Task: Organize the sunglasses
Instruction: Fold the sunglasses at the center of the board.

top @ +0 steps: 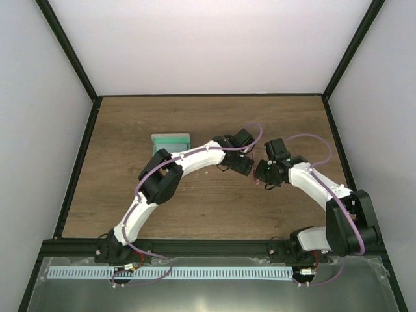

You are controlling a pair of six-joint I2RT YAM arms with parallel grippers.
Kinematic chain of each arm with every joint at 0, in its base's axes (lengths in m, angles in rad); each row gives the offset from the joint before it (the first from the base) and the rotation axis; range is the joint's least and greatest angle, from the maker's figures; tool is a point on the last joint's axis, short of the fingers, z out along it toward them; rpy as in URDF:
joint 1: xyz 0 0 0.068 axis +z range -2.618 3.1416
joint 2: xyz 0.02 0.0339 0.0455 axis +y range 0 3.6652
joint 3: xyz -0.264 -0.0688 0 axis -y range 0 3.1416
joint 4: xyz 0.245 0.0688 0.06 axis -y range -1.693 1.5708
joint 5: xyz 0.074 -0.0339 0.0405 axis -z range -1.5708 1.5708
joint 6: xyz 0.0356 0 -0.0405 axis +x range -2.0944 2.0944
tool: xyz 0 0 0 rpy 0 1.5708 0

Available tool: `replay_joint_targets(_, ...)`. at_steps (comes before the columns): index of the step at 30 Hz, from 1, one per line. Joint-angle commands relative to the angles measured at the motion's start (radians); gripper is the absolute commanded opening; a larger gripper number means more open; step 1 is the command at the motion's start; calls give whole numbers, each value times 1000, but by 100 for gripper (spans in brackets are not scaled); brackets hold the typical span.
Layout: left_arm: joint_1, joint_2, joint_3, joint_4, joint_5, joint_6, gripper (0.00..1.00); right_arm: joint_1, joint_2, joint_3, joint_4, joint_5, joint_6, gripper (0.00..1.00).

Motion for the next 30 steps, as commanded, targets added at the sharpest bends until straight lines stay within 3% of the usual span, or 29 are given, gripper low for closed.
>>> replay_joint_targets(1,-3,-11,9,15,-11,9,90,71,-20,56,-7,-61,-90,1)
replay_joint_targets(11,-12,-64,-79,65,-11,4,90,131,-2,66,43,-174,-211,6)
replay_joint_targets(17,-13,-88,-133,69,-44,-3,90,131,20,86,3,-60,-229,9)
replay_joint_targets(20,-12,-99,-165,68,-75,-1,91,131,67,75,18,-7,-220,15)
replay_joint_targets(30,-10,-119,-200,39,-119,47,91,132,220,130,15,19,-170,21)
